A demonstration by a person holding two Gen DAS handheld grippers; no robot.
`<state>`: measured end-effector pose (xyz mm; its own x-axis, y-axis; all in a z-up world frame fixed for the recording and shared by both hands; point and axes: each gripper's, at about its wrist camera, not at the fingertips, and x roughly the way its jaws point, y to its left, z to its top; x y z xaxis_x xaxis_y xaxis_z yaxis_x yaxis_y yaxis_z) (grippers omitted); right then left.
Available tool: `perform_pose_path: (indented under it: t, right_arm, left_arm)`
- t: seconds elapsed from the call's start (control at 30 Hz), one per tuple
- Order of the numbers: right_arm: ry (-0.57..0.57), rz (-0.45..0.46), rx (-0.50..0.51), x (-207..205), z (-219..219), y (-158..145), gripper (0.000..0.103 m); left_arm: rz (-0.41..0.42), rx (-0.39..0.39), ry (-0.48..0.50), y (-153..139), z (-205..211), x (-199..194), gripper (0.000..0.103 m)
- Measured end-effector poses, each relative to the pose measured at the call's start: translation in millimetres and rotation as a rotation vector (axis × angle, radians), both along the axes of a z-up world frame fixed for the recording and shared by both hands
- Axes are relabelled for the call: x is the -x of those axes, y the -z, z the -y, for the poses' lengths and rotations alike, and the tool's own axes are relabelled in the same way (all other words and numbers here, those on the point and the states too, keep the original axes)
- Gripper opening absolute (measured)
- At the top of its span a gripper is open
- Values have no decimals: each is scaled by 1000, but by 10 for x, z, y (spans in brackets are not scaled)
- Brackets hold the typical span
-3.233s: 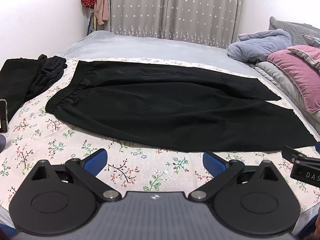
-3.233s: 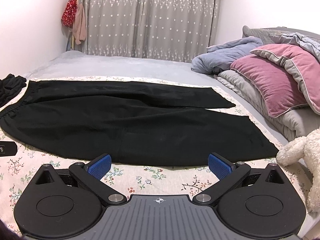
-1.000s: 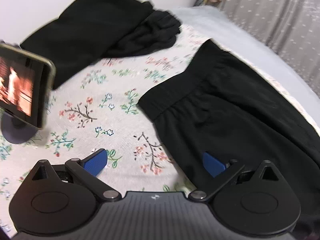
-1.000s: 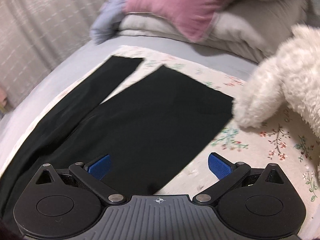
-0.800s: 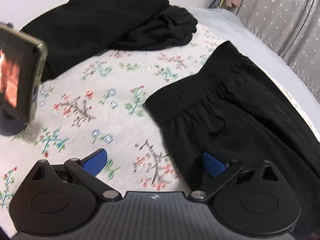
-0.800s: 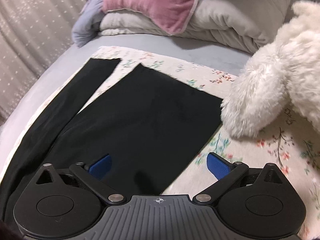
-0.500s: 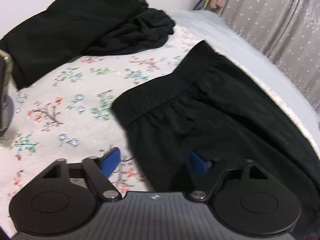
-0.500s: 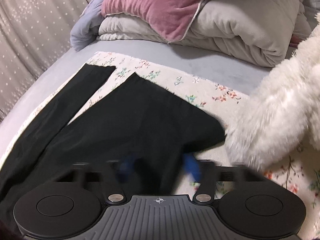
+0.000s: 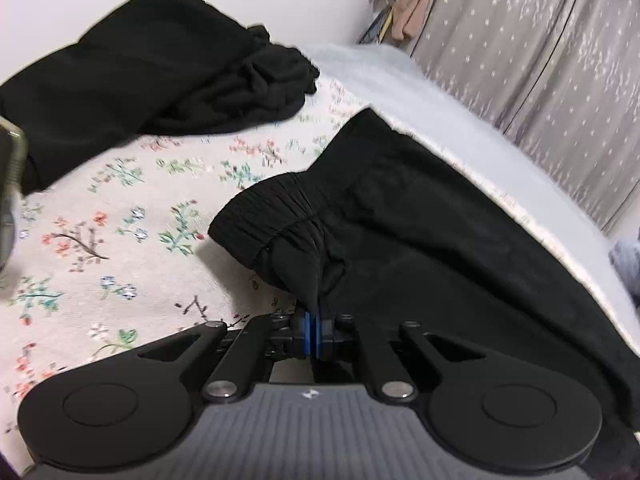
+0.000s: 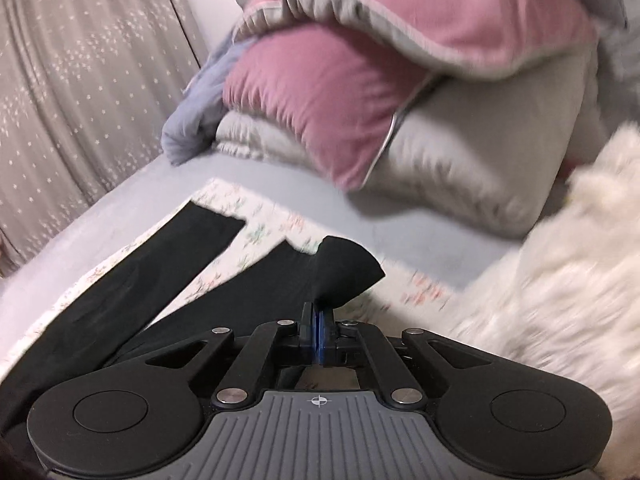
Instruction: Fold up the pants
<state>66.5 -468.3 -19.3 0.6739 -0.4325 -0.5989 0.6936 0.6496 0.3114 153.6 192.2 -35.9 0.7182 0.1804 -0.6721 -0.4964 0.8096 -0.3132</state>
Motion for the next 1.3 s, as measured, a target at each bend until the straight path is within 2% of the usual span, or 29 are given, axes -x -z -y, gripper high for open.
perform_pose_path:
  t: [0.07,0.13,0.23,0.3,0.47,0.57,0.63,0.67,0.73,0.77,0.8,0.87,0.9,0.93,1.03,1.13,1.2,1.3]
  right_arm:
    - [14,-34,79,22,-54,-57,0]
    - [-4,-77,120,21,-85,-57,0]
    - [-16,-164,85,-16,-32,87,0]
    - [-7,-181,61,-15,10,135,0]
    - [-22,-222,155,-18,-119,85,0]
    - [-30,-263,148,-55,-112,137,1]
    - [-15,-254,174,-39,-131,96,17]
    - [2,-246,207,-18,-160,51,21]
    - [24,-235,307,8,-258,-48,31]
    - [28,-228,346,16,-299,-92,34]
    - [28,-216,365,24,-325,-127,42]
    - [8,-173,354,13,-346,-165,53]
    - [-13,-160,333,-20,-346,-171,57]
    - [-34,-155,312,-83,-339,-164,57]
    - [-81,-148,272,-299,-346,-129,57]
    - [-130,-120,214,-512,-356,-106,57]
    - [-184,-125,219,-668,-408,-88,58]
    - [-279,-141,274,-925,-533,-83,65]
  left_arm:
    - [11,6,4,-65,8,95,8]
    - [-13,-22,11,-45,26,125,8]
    - [-75,-13,-4,98,31,109,8]
    - [-82,-20,-7,116,61,153,8]
    - [-68,-108,5,34,166,179,9]
    - [-96,-127,-5,43,157,173,24]
    - [-94,-156,-20,-11,159,222,31]
    - [-84,-166,-22,-56,155,251,32]
    - [-70,-190,-35,-165,132,312,44]
    - [-58,-194,-42,-214,113,329,45]
    - [-44,-197,-46,-262,102,354,48]
    - [-16,-196,-28,-345,81,325,56]
    - [5,-192,-6,-380,82,276,64]
    - [20,-184,13,-401,90,223,72]
    - [59,-160,71,-470,105,-30,80]
    - [78,-196,118,-465,138,-327,93]
    - [63,-219,140,-431,147,-556,93]
    - [42,-272,160,-394,138,-869,93]
